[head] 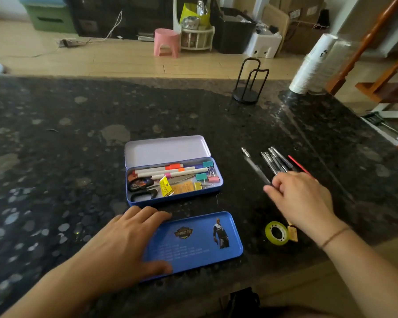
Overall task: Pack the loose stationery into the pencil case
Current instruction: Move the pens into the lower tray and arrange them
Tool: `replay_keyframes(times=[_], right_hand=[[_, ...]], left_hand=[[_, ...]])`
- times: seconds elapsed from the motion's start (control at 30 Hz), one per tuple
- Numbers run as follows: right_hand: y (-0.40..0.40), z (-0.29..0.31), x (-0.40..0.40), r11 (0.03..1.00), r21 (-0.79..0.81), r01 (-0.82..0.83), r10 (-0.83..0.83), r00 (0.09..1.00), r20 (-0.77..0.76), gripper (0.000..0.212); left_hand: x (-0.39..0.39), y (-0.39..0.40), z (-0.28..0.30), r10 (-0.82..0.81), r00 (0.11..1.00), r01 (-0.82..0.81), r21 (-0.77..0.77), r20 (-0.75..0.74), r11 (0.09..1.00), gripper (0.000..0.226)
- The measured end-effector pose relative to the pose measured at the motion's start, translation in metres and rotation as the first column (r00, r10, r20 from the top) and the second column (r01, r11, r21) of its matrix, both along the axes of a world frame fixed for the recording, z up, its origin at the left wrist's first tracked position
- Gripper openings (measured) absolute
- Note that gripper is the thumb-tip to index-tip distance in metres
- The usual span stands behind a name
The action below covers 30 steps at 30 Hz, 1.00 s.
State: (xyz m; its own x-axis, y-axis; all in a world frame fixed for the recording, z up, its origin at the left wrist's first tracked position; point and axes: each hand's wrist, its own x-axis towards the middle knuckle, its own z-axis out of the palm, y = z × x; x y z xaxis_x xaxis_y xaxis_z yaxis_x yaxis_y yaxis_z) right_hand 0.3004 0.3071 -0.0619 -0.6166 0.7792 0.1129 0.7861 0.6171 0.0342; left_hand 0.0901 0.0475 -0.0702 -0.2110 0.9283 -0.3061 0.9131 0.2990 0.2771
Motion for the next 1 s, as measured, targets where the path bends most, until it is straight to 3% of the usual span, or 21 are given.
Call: replay_keyframes(times=[0.1,0.2,0.27,0.37,0.47,0.57,0.63,0.73,0.8,0.9,1.0], right_hand=[[-0.030,0.001,-0.003,0.974,-0.061,-0.220,0.216,0.974,-0.064,0.021],[-0.069,-0.002,-0.014,0.825,-0.008,-0.565,0.565,0.825,-0.032,0.020],[-0.091,-0.016,-0.024,0.765,-0.009,-0.645,0.645,0.764,0.026,0.022],[-0.089,-0.031,-0.038,0.842,-0.032,-0.538,0.531,0.838,-0.120,0.033],[-0.044,-0.030,-0.034,0.986,-0.027,-0.165,0.148,0.935,-0.321,0.031],[0.004,-0.031,-0.015,0.965,-0.045,0.260,-0.264,0.955,-0.133,0.039],[0.017,-0.040,-0.005,0.936,-0.031,0.350,-0.352,0.932,-0.090,0.034],[0.017,-0.048,0.001,0.939,0.067,0.337,-0.329,0.937,-0.115,0.023],[0.011,-0.040,0.003,0.967,0.020,0.255,-0.243,0.938,-0.247,0.018],[-0.015,-0.027,0.006,0.995,-0.077,-0.069,0.030,0.903,-0.428,0.009],[-0.040,-0.029,0.006,0.951,-0.131,-0.280,0.222,0.913,-0.343,0.015]], left_hand=[[-0.001,-0.014,-0.003,0.004,1.000,-0.003,-0.045,0.028,0.999,0.117],[0.004,-0.015,-0.002,0.040,0.989,-0.034,-0.047,0.143,0.998,0.131],[0.005,-0.011,-0.005,0.071,0.979,-0.081,0.050,0.191,0.995,0.133],[0.009,-0.005,-0.015,0.073,0.967,-0.117,0.170,0.245,0.978,0.127],[0.014,0.002,-0.022,0.064,0.963,-0.132,0.252,0.261,0.959,0.122],[0.015,0.008,-0.023,0.042,0.952,-0.117,0.234,0.303,0.965,0.120],[0.014,0.013,-0.024,0.025,0.949,-0.104,0.237,0.315,0.966,0.119],[0.013,0.021,-0.026,0.035,0.952,-0.121,0.271,0.303,0.955,0.119],[0.013,0.026,-0.027,0.060,0.949,-0.156,0.293,0.310,0.943,0.121],[0.014,0.027,-0.031,0.084,0.938,-0.195,0.311,0.337,0.930,0.125],[0.016,0.027,-0.033,0.094,0.931,-0.214,0.320,0.353,0.923,0.131]])
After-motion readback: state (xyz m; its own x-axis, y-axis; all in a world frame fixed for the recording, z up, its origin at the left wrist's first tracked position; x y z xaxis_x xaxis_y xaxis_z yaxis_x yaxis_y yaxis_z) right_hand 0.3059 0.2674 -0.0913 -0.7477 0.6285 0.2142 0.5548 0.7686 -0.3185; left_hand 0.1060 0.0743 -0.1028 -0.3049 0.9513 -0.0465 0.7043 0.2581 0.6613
